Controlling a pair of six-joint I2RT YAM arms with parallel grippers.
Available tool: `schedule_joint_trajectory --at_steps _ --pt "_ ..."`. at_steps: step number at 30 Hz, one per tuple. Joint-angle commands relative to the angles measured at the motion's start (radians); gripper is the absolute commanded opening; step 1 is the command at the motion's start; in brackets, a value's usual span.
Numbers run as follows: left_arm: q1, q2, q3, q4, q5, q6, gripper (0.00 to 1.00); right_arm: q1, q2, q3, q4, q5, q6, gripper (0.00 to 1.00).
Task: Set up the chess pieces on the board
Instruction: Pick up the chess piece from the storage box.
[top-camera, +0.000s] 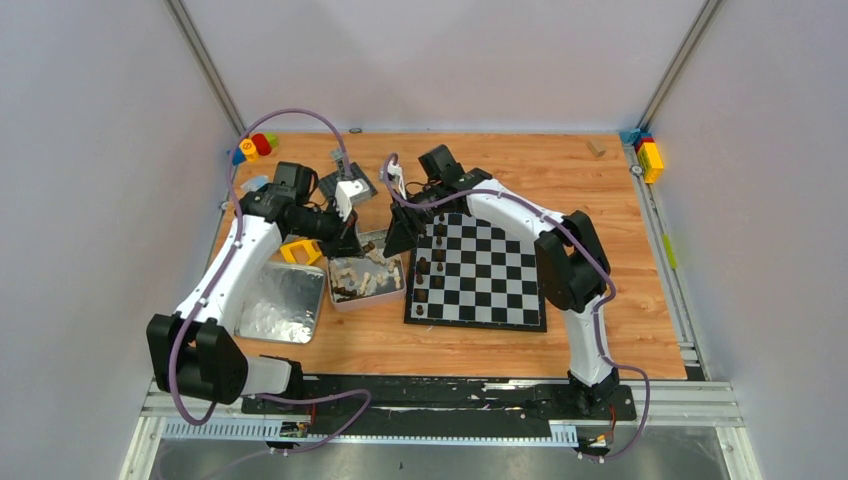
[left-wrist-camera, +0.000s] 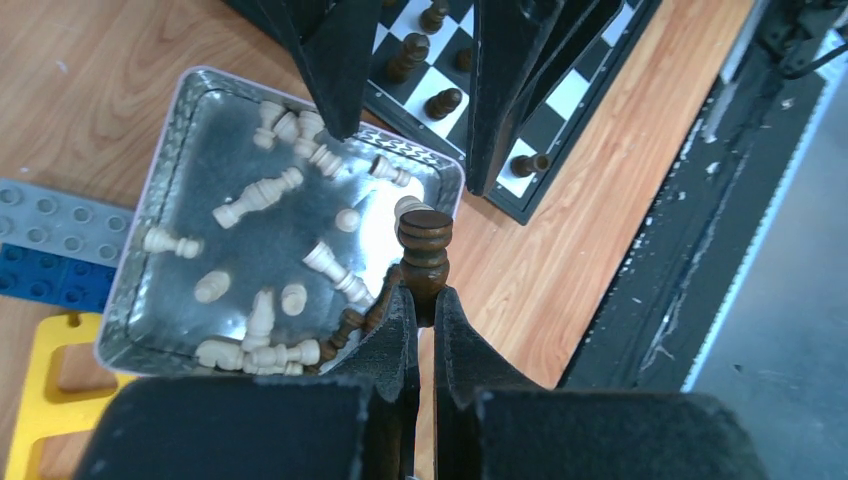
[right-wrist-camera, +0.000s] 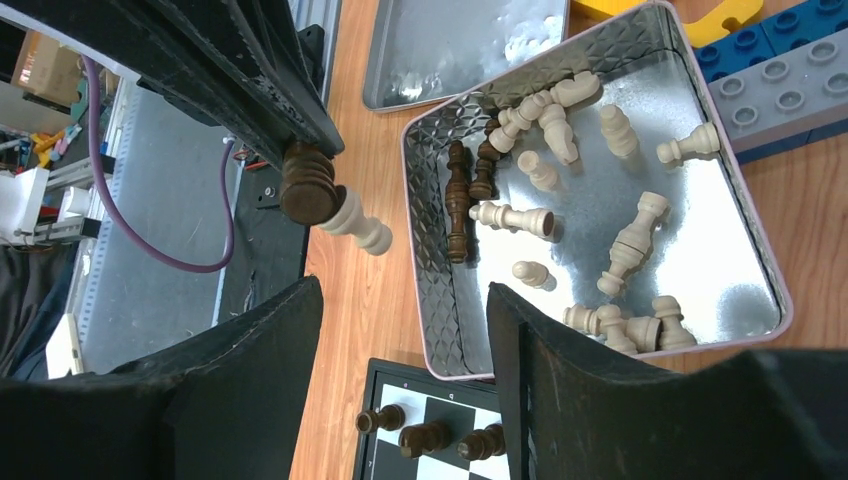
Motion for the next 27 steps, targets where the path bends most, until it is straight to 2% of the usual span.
schedule_joint_trajectory --at_steps 1,13,21,27 --pt "0.030 0.044 0.062 -0.071 0.137 0.008 0.00 0.012 -0.065 0.034 0.052 -0.013 -0.041 0.63" --pt "0.089 0.075 0.076 -0.093 0.228 0.002 0.00 0.038 -0.047 0.081 0.042 -0.045 -0.047 0.60" --pt "0.109 0.077 0.069 -0.088 0.248 0.000 0.00 0.060 -0.036 0.119 0.015 -0.068 -0.049 0.50" --pt "0.132 0.077 0.067 -0.088 0.264 -0.001 0.00 0.067 -0.041 0.093 0.010 -0.065 -0.060 0.46"
